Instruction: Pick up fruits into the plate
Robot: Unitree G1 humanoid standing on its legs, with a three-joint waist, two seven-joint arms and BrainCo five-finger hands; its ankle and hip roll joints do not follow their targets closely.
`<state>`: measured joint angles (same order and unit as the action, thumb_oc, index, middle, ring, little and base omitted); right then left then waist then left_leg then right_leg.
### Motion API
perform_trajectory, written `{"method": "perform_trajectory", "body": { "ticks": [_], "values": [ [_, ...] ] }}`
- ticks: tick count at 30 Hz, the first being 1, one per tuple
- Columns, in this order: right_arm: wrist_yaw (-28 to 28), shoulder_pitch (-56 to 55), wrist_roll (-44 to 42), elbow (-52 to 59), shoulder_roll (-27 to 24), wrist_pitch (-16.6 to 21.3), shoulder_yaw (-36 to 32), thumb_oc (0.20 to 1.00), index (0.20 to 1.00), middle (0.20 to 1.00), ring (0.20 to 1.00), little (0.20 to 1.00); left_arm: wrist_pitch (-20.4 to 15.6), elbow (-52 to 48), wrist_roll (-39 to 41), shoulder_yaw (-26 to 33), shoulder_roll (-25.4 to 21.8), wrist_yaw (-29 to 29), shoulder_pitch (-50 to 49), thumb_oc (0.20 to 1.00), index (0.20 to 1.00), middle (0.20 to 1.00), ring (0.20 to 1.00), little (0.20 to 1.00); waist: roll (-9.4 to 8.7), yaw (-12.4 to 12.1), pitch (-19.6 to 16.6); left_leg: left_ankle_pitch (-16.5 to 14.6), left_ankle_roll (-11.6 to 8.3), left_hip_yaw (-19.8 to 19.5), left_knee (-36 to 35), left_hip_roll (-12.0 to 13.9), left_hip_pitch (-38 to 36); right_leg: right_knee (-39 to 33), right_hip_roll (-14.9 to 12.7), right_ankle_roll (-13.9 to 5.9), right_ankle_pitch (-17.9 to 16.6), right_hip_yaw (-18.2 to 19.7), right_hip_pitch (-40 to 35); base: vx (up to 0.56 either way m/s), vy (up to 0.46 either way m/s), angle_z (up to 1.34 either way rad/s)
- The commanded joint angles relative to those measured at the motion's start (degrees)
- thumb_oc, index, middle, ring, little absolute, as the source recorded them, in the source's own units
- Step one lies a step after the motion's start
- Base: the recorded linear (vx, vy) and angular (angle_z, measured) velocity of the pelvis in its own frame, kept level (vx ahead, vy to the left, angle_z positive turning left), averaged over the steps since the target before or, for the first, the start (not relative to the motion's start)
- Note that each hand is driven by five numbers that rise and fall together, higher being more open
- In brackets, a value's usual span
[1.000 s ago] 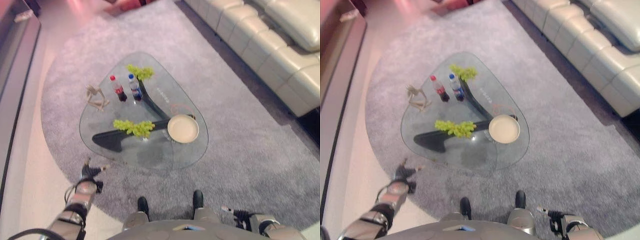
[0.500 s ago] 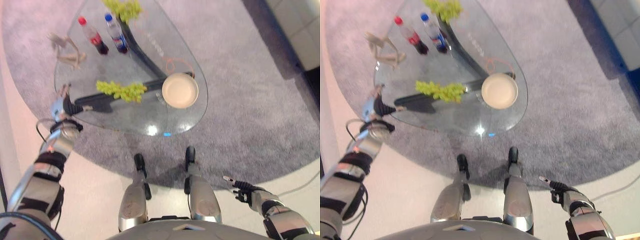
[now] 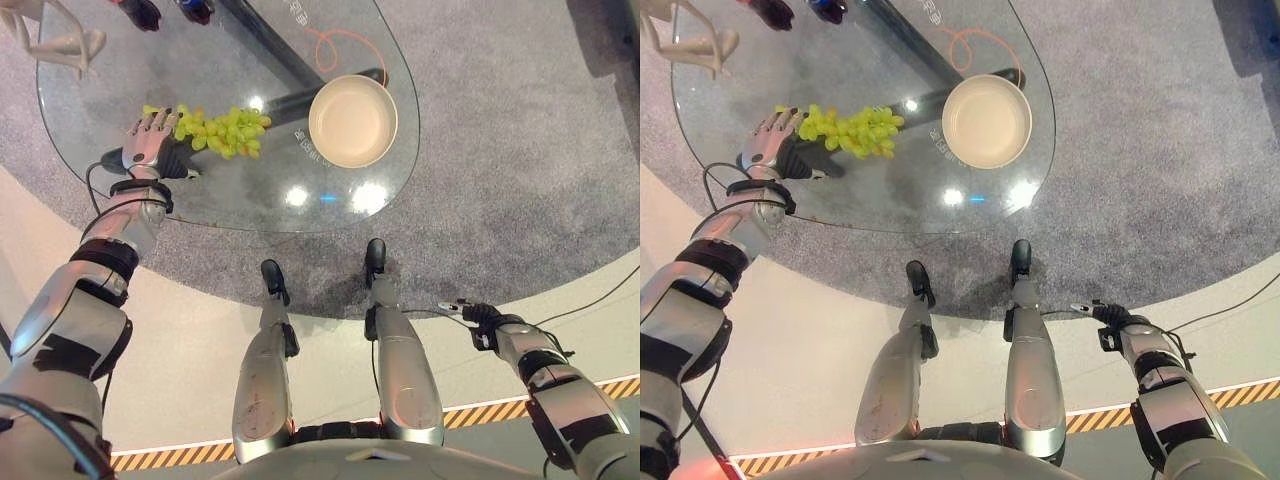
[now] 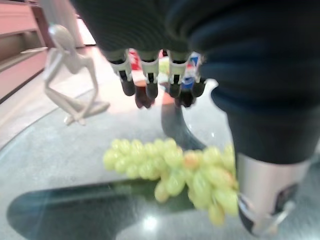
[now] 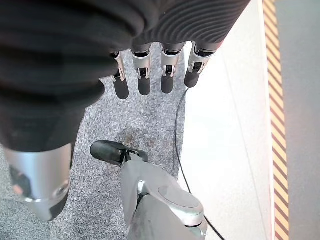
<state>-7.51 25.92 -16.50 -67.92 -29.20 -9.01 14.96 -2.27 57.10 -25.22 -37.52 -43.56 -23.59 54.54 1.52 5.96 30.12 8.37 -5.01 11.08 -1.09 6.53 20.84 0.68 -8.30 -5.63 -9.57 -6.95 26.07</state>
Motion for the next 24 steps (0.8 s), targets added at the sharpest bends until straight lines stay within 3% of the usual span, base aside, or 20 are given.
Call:
{"method": "perform_trajectory", "body": {
  "ticks": [1, 10, 16, 24],
  "values": [
    [1.35, -1.79, 2.7, -0.79, -3.24, -1.99, 2.32, 1.0, 1.0, 1.0, 1.0, 1.0, 0.79, 3.7, -3.43, -0.58, -3.05, -0.92, 2.94, 1.0, 1.0, 1.0, 1.0, 1.0, 0.06, 2.06, -0.32, -7.24, 0.52, -0.02, 10.12, -4.28, 9.37, 10.43, 1.52, 0.46, 8.72, 1.18, 6.5, -0.01, 0.072, -0.01],
    [3.4, -2.19, 4.17, -0.67, -4.69, -0.05, 2.79, 1.0, 1.0, 1.0, 1.0, 1.0, 5.39, 4.86, -7.03, -2.95, -3.66, -5.42, 4.6, 1.0, 1.0, 1.0, 1.0, 1.0, 0.48, 3.3, -0.32, -7.22, 0.42, 0.66, 12.99, -4.23, 15.34, 12.95, 2.31, 0.83, 8.78, 2.58, 12.85, 0.01, 0.045, -0.02],
    [4.68, -2.83, 4.2, 0.17, -3.6, 2.25, 3.55, 1.0, 1.0, 1.0, 1.0, 1.0, 9.63, 6.4, -9.97, 1.34, -3.59, -19.44, 5.14, 1.0, 1.0, 1.0, 1.0, 1.0, -0.44, 2.97, -0.32, -7.71, 0.4, 0.16, 15.62, -3.99, 18.71, 14.75, 2.52, 1.08, 9.15, 2.15, 15.66, 0.01, -0.028, 0.0],
    [5.95, -3.03, 3.32, 2.08, -1.65, 3.19, 5.44, 1.0, 1.0, 1.0, 1.0, 1.0, 11.33, 5.86, -6.72, 7.07, -3.53, -29.99, 6.04, 1.0, 1.0, 1.0, 1.0, 1.0, -1.47, 2.28, -0.32, -7.84, 0.31, -0.93, 16.99, -3.53, 20.86, 16.45, 3.2, 1.43, 9.94, 2.04, 17.72, 0.01, -0.031, 0.04]
  ]
}}
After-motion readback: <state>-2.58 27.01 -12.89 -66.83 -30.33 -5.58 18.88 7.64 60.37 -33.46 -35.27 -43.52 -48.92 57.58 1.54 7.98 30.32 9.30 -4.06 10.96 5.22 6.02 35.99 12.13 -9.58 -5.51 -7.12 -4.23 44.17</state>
